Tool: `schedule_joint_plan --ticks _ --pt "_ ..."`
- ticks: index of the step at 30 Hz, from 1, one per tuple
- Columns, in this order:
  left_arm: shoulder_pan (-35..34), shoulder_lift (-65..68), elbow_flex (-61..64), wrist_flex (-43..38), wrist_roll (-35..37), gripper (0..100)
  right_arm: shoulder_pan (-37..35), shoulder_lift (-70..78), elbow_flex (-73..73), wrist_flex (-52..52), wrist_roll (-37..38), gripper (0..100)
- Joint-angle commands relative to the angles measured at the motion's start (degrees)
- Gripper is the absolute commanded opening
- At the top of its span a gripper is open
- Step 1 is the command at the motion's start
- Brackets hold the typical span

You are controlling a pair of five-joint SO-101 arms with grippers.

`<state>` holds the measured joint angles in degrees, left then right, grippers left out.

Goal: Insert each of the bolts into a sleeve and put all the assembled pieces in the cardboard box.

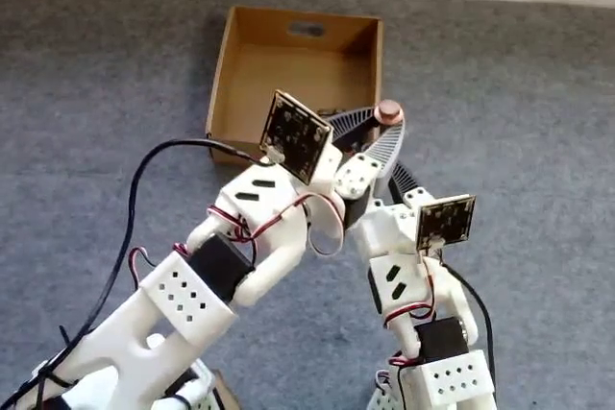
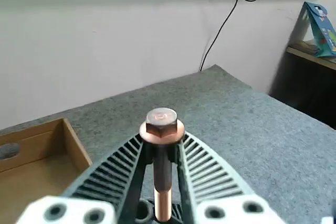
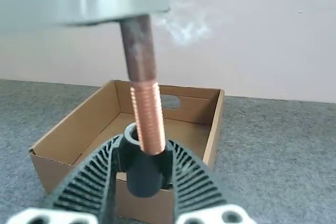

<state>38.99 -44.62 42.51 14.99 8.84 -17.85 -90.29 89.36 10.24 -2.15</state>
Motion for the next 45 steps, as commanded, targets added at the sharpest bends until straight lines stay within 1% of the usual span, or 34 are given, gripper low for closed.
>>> schedule_joint_plan --ticks 1,13,18,26,33,37,40,44,45 --pt "-0.57 -0.13 -0.92 0.09 -0.44 1 -0.31 -0.75 -0.57 -1.36 -0.53 0.7" --pt "-1.98 -0.04 -0.92 0.0 -0.7 1 -0.31 -0.75 -0.57 -1.36 -0.35 0.7" --pt "-4.44 0.04 -0.48 -3.78 -0.7 1 -0.48 -0.75 -0.57 -1.36 -0.35 0.7" --pt "-4.09 7.25 -0.92 -4.04 -0.44 1 -0.48 -0.75 -0.48 -1.1 -0.35 0.7" --pt "-4.53 7.34 -0.75 -3.43 -0.35 1 -0.48 -0.75 -0.48 -1.1 -0.53 0.7" --pt "-3.47 3.91 -0.66 1.93 -0.26 1 -0.48 -0.75 -0.48 -1.1 -0.35 0.7" --pt "-2.68 1.45 -0.48 4.13 -0.26 1 -0.48 -0.75 -0.48 -1.1 -0.35 0.7" --pt "-2.15 1.19 -0.48 8.09 -0.09 1 -0.48 -0.75 -0.48 -1.1 -0.35 0.7" --pt "-2.15 1.19 -0.48 8.97 1.05 1 -0.4 -0.75 -0.48 -1.1 -0.35 0.7"
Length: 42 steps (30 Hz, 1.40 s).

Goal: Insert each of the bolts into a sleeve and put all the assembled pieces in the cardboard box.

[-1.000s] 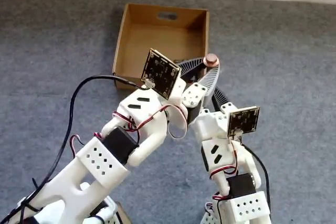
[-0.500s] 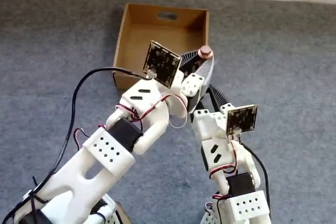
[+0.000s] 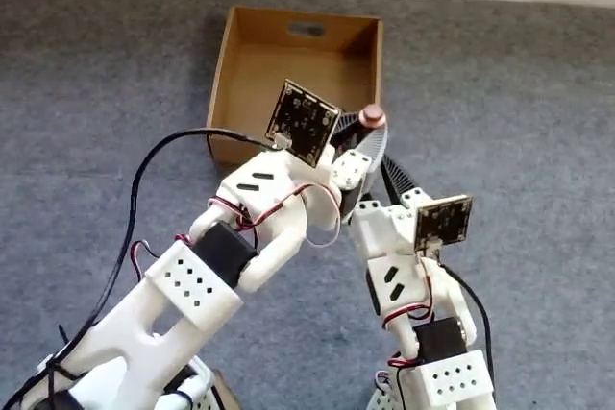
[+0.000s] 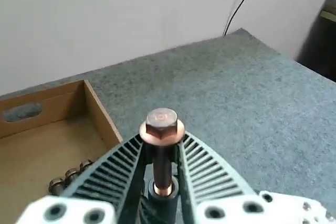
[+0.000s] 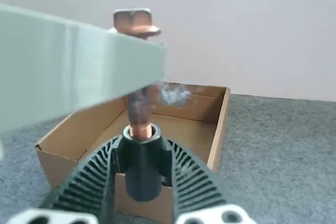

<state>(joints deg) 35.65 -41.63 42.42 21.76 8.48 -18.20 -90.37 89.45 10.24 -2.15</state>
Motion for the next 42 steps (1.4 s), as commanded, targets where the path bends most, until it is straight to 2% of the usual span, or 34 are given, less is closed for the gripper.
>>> schedule_joint_plan --ticks 1,5,13,16,20,23,35,40,42 --pt "1.19 -1.8 -0.48 2.9 3.43 1 0.04 -0.66 -0.57 -1.1 -0.35 0.7" --pt "0.75 -1.89 -0.84 4.75 10.2 1 0.13 -0.66 -0.57 -1.01 -0.35 0.7" --pt "0.66 -1.8 -0.4 4.92 11.52 1 0.13 -0.66 -0.57 -1.01 -0.35 0.7" --pt "0.75 -1.8 -0.66 7.74 11.43 1 0.13 -0.66 -0.57 -1.01 -0.35 0.7" --pt "1.1 -1.71 -0.48 12.57 11.43 12 0.13 -0.66 -0.57 -1.01 -0.35 0.7" --pt "0.75 -1.71 -0.57 13.19 11.52 19 0.13 -0.66 -0.57 -1.01 -0.35 0.7" --pt "0.13 -4.0 -2.51 13.8 11.43 18 0.13 -0.66 -0.48 -0.92 -0.35 0.7" --pt "-5.93 -11.03 -6.11 19.25 11.43 17 0.13 -0.66 1.27 -1.36 -0.35 0.7" --pt "-9.89 -13.93 -6.9 22.59 11.43 12 0.13 -0.66 1.36 -1.36 -0.35 0.7"
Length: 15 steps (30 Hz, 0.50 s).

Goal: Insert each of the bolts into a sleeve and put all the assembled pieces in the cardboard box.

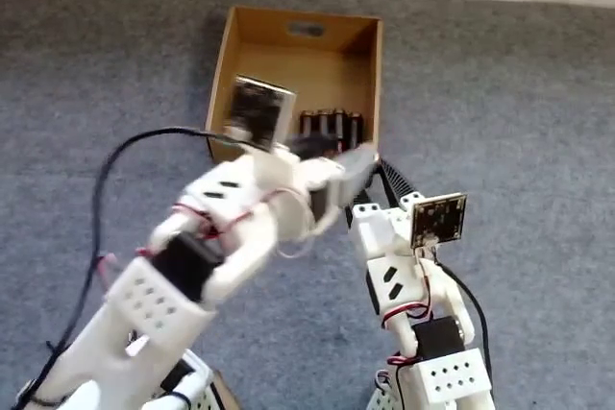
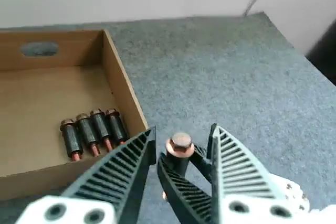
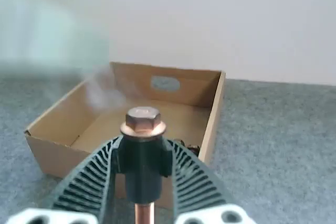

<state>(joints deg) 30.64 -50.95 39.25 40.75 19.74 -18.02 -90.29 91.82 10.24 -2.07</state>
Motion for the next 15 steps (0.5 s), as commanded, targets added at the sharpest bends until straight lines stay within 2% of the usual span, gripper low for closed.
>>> schedule_joint_plan --ticks 1,3,5,7,10,12,15 --pt "-7.08 -5.85 -3.74 5.54 0.18 8 -0.04 -0.75 -1.1 -1.27 -0.44 0.7" --pt "-12.18 -7.69 -3.3 10.11 0.18 0 -0.04 -0.75 -1.1 -1.1 -0.44 0.7" --pt "-17.1 -8.04 -1.19 13.89 0.18 4 -0.04 -0.75 -1.1 -1.01 -0.53 0.7" --pt "-21.41 -8.04 2.42 15.38 0.0 3 -0.04 -0.75 -1.1 -0.92 -0.44 0.7" --pt "-26.77 -8.13 11.3 14.51 0.09 1 0.04 -0.48 -1.1 -0.84 -0.35 0.7" --pt "-29.41 -8.13 17.27 11.16 -0.18 1 0.04 -0.48 -1.19 -0.22 -0.35 0.7" --pt "-33.8 -8.57 25.01 6.42 -0.26 1 0.04 -0.75 -2.86 5.58 -0.35 0.7"
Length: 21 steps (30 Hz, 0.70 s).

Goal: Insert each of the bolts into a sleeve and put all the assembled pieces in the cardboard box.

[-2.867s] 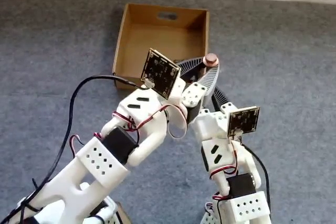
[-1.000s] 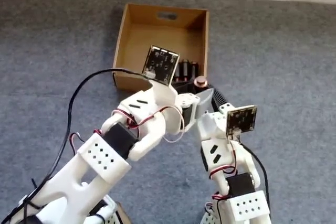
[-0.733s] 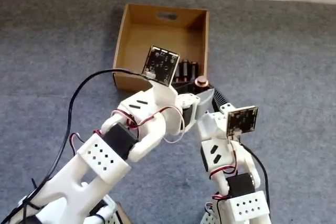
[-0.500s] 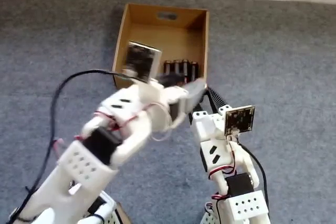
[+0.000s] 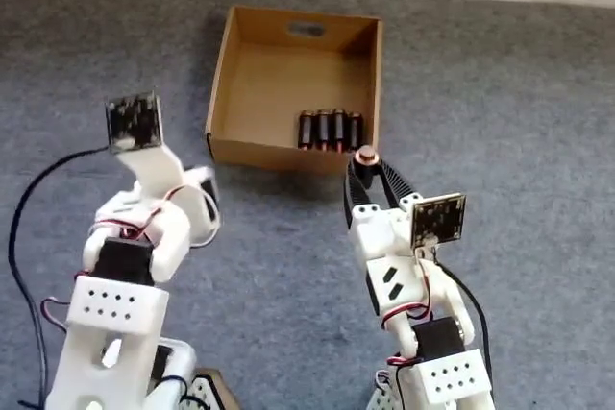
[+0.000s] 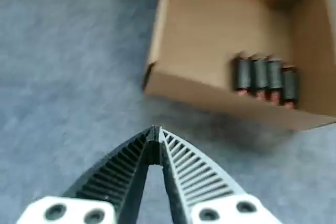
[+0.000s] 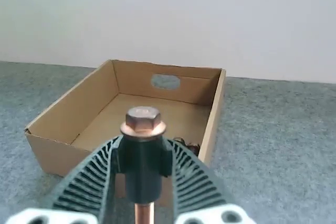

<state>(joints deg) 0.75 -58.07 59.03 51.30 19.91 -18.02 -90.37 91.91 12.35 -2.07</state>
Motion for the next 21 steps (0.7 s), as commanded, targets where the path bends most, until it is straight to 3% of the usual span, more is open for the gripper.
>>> schedule_joint_plan --ticks 1,9,16,21 --pt "-5.23 -1.45 7.16 -5.1 -0.62 1 0.04 -0.4 -4.35 5.58 -0.35 0.7" --pt "-9.54 -0.92 13.67 -9.23 -12.48 1 0.13 -0.22 -14.37 16.13 -0.35 0.7" --pt "-9.54 -0.84 15.96 -9.23 -14.42 1 2.59 1.71 -26.33 17.36 -0.35 0.7" --pt "-9.45 -0.84 17.19 -9.58 -14.51 1 2.24 14.64 -43.21 23.78 -0.53 0.7"
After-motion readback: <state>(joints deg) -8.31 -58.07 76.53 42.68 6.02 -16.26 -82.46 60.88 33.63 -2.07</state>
